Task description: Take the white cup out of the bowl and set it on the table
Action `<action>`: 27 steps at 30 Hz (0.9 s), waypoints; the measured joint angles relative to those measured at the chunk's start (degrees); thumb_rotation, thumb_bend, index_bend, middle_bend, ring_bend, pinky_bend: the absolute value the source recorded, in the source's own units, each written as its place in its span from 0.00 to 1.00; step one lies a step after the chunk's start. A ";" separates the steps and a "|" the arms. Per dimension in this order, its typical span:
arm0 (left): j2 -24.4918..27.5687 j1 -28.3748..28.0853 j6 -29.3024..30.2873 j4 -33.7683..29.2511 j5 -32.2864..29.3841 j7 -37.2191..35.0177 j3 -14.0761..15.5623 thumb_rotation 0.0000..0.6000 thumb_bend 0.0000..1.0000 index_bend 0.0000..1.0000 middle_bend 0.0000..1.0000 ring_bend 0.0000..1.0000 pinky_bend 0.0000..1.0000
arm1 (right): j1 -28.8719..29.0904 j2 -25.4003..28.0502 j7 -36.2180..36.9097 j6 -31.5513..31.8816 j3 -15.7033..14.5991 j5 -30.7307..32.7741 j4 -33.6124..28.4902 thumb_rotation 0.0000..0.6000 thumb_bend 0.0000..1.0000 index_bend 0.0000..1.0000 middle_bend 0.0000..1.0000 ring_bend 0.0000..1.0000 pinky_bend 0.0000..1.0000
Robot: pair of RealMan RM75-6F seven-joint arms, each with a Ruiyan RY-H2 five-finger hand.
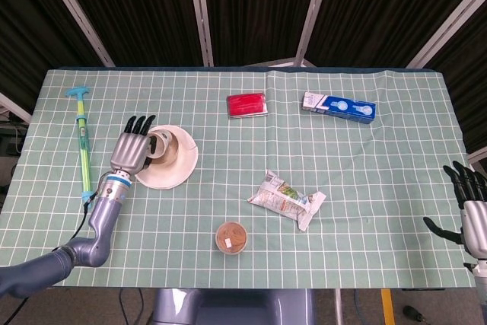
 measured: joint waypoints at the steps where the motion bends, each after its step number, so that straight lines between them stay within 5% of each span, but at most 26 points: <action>1: 0.08 0.05 0.13 -0.11 0.09 -0.09 0.05 1.00 0.52 0.62 0.01 0.00 0.00 | -0.02 0.00 0.01 0.06 0.01 0.00 0.02 1.00 0.09 0.06 0.00 0.00 0.00; 10: 3.08 1.38 3.06 -4.03 2.33 -1.70 0.63 1.00 0.52 0.62 0.01 0.00 0.00 | -0.22 0.02 -0.28 0.63 -0.10 -0.43 -0.22 1.00 0.09 0.06 0.00 0.00 0.00; 16: 8.63 4.67 8.71 -12.64 7.79 -2.92 3.22 1.00 0.52 0.62 0.00 0.00 0.00 | -0.43 0.08 -0.52 0.97 -0.15 -0.49 -0.47 1.00 0.09 0.06 0.00 0.00 0.00; 27: 20.29 16.46 21.74 -26.59 27.65 -7.34 19.19 1.00 0.52 0.61 0.00 0.00 0.00 | -0.59 -0.04 -2.45 1.71 -0.72 -1.93 -1.81 1.00 0.09 0.06 0.00 0.00 0.00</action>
